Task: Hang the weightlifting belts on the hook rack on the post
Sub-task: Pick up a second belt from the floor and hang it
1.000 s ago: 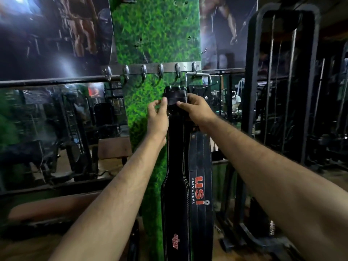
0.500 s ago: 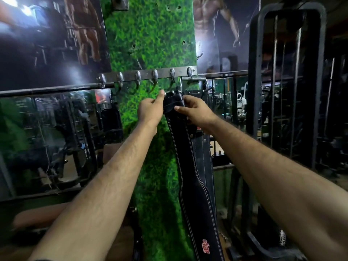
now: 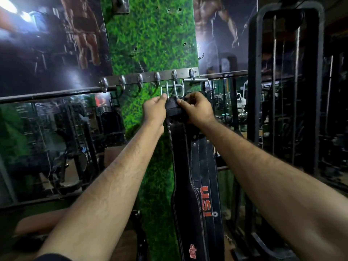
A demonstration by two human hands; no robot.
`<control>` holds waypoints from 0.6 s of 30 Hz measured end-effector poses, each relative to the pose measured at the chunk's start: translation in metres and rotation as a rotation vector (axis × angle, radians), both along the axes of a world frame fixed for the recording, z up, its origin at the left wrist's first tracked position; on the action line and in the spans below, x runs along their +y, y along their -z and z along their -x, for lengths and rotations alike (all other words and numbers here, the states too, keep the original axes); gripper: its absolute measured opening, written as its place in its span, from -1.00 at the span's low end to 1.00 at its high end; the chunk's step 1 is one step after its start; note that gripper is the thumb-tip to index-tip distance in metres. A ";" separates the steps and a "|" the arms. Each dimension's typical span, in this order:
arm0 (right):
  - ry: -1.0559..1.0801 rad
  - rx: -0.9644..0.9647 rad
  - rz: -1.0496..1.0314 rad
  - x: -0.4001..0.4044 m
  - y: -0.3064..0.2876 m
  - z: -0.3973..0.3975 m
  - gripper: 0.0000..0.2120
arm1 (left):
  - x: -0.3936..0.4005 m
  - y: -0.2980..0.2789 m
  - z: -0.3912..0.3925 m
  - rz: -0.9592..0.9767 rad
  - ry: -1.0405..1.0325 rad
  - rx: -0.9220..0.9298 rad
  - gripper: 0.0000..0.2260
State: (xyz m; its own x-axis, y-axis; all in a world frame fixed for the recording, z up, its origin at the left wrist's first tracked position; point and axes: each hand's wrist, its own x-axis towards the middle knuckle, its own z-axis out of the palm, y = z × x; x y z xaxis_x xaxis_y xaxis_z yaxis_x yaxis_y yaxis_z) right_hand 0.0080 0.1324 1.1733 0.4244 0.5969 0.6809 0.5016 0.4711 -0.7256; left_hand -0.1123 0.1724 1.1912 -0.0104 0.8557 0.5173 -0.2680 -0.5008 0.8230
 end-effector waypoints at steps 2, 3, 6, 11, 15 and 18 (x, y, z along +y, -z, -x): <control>0.022 -0.012 -0.012 0.001 -0.006 0.003 -0.64 | 0.002 -0.003 0.001 -0.015 -0.006 -0.034 -0.73; 0.031 -0.023 -0.003 0.001 -0.009 0.006 -0.66 | 0.004 -0.006 0.001 -0.022 -0.016 -0.042 -0.73; 0.063 -0.040 0.047 0.007 -0.019 0.009 -0.71 | 0.010 -0.018 0.000 -0.042 -0.061 -0.027 -0.71; 0.147 0.033 0.025 0.019 -0.029 0.012 -0.67 | 0.037 -0.034 -0.011 -0.055 -0.128 -0.009 -0.69; 0.184 0.032 0.079 0.023 -0.028 0.007 -0.64 | 0.044 -0.033 -0.020 -0.010 -0.177 0.015 -0.62; 0.210 0.007 0.151 0.026 -0.022 0.007 -0.65 | 0.049 -0.023 -0.022 0.031 -0.230 0.027 -0.56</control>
State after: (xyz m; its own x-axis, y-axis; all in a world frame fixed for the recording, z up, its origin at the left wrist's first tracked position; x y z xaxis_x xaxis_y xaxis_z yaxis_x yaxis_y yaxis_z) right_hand 0.0007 0.1582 1.1949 0.5539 0.5899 0.5876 0.5720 0.2432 -0.7834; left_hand -0.0901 0.2214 1.2143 -0.1935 0.8480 0.4933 -0.1270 -0.5203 0.8445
